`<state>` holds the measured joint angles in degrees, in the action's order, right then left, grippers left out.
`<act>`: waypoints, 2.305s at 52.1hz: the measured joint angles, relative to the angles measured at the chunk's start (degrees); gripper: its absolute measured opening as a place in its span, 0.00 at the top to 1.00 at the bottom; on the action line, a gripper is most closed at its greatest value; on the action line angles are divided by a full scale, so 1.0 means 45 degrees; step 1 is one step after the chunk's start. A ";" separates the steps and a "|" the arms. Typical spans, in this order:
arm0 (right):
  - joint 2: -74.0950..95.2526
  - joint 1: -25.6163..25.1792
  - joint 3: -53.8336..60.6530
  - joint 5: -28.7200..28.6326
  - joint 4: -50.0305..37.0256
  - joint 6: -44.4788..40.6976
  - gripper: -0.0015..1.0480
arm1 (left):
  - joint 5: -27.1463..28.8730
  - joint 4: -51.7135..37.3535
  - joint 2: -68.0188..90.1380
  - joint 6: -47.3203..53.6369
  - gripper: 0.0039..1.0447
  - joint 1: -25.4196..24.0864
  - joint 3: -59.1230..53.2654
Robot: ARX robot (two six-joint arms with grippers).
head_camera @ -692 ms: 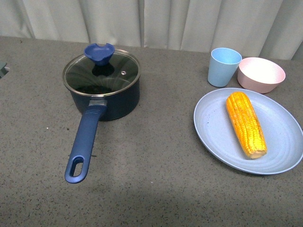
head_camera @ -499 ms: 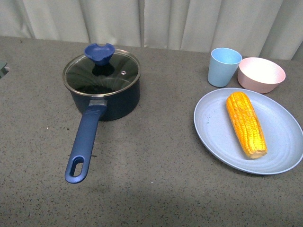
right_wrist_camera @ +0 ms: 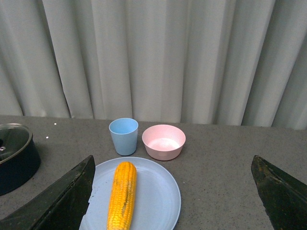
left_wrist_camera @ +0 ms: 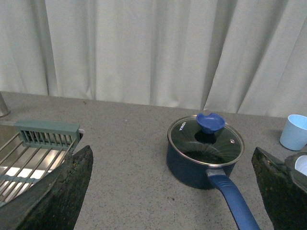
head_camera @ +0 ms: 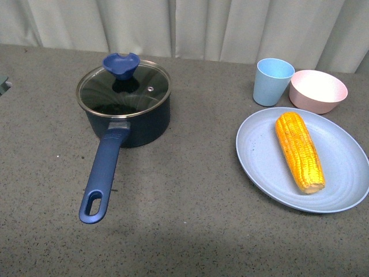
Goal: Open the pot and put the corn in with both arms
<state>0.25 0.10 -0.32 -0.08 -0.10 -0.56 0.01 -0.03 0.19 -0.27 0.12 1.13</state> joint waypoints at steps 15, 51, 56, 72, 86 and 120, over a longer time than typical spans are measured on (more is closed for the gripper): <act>0.0000 0.0000 0.0000 0.0000 0.0000 0.0000 0.09 | 0.0000 0.0000 0.0000 0.0000 0.06 0.0000 0.0000; -0.0005 0.0000 0.0000 0.0000 0.0000 0.0000 0.09 | 0.0000 0.0000 0.0000 0.0000 0.06 0.0000 0.0000; -0.0005 0.0000 0.0000 0.0000 0.0000 0.0000 0.09 | 0.0000 0.0000 0.0000 0.0000 0.06 0.0000 0.0000; 0.0000 0.0000 0.0000 0.0000 0.0000 0.0000 0.09 | 0.0000 0.0000 0.0000 0.0000 0.06 0.0000 0.0000; -0.0005 0.0000 0.0000 0.0000 0.0000 0.0000 0.09 | 0.0000 0.0000 0.0000 0.0000 0.06 0.0000 0.0000; -0.0005 -0.0005 0.0000 0.0000 0.0000 0.0000 0.09 | 0.2064 -1.1448 1.5475 -0.1880 0.06 0.1938 0.2647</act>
<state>0.23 0.08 -0.32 -0.08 -0.10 -0.56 9.30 -51.55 69.82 -8.73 8.84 13.04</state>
